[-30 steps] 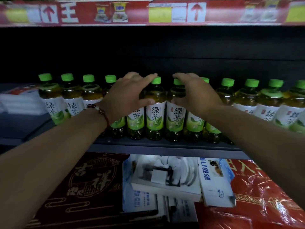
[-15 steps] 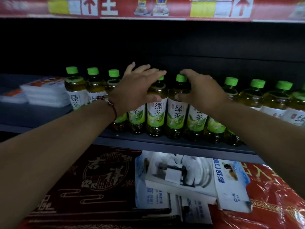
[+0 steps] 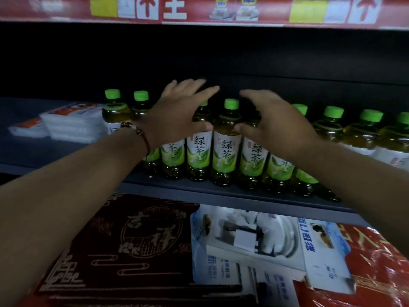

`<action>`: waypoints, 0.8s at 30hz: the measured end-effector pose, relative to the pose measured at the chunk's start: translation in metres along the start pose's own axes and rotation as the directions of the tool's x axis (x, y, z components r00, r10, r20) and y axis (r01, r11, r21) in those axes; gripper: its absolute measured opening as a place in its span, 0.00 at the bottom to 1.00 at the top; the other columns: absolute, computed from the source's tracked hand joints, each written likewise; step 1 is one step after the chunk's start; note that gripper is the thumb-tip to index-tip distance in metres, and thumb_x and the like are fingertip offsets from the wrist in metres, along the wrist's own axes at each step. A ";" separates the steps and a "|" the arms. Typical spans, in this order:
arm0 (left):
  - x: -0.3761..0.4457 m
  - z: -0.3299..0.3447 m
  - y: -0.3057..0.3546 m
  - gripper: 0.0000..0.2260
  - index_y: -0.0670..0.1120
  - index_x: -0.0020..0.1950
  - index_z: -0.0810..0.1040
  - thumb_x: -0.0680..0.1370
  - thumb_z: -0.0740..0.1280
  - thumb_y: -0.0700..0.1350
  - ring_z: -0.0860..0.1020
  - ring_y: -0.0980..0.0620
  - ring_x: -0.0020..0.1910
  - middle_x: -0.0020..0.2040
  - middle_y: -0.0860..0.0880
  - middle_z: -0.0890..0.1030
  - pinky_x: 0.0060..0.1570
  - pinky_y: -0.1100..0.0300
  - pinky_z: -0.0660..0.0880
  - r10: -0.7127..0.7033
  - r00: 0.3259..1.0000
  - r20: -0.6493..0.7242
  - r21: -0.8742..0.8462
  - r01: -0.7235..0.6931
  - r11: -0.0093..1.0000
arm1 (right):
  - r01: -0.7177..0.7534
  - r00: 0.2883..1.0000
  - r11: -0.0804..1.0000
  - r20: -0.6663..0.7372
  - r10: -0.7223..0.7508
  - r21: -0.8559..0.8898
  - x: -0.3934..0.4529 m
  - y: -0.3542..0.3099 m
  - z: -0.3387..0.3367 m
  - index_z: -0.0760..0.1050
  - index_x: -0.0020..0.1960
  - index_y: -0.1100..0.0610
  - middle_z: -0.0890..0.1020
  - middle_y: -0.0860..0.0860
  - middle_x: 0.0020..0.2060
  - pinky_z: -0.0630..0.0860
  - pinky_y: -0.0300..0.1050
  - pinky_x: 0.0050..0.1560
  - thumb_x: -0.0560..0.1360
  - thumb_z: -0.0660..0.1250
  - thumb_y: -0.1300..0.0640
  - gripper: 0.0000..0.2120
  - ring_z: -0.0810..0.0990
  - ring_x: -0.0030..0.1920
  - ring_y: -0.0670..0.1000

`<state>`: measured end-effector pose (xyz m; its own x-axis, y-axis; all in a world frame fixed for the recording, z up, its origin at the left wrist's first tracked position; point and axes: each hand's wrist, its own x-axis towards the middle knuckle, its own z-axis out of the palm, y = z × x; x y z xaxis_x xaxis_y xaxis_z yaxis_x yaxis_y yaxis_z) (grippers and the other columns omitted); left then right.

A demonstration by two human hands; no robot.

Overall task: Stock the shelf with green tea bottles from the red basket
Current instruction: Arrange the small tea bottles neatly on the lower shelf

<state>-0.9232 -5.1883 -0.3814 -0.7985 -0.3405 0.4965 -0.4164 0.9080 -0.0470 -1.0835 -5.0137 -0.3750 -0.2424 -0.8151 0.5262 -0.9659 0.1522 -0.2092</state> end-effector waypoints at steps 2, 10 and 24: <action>-0.008 -0.003 -0.016 0.39 0.55 0.81 0.53 0.76 0.67 0.64 0.56 0.45 0.78 0.79 0.47 0.63 0.76 0.44 0.49 -0.046 0.998 0.041 0.019 0.045 0.999 | 0.000 0.995 0.998 0.095 -0.007 0.069 0.009 -0.010 0.007 0.57 0.79 0.46 0.67 0.50 0.74 0.66 0.40 0.61 0.75 0.71 0.46 0.37 0.70 0.70 0.50; -0.026 -0.007 -0.055 0.33 0.51 0.78 0.64 0.77 0.66 0.62 0.66 0.44 0.72 0.69 0.44 0.74 0.76 0.45 0.49 -0.086 0.995 -0.055 0.047 0.088 0.995 | 0.115 0.986 0.992 0.129 -0.107 -0.050 0.041 -0.049 0.031 0.55 0.80 0.47 0.70 0.53 0.72 0.72 0.48 0.63 0.77 0.68 0.46 0.36 0.72 0.68 0.55; -0.027 -0.009 -0.069 0.33 0.57 0.78 0.63 0.75 0.68 0.62 0.64 0.49 0.74 0.76 0.53 0.69 0.72 0.50 0.54 -0.051 0.999 -0.012 -0.116 0.049 0.992 | 0.018 1.000 0.999 0.026 -0.017 -0.047 0.047 -0.068 0.049 0.68 0.72 0.49 0.81 0.54 0.55 0.80 0.51 0.45 0.73 0.74 0.49 0.30 0.81 0.47 0.55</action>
<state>-0.8689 -5.2395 -0.3835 -0.7711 -0.3835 0.5083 -0.4021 0.9122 0.0784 -1.0250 -5.0897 -0.3761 -0.2235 -0.8320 0.5077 -0.9734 0.1633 -0.1608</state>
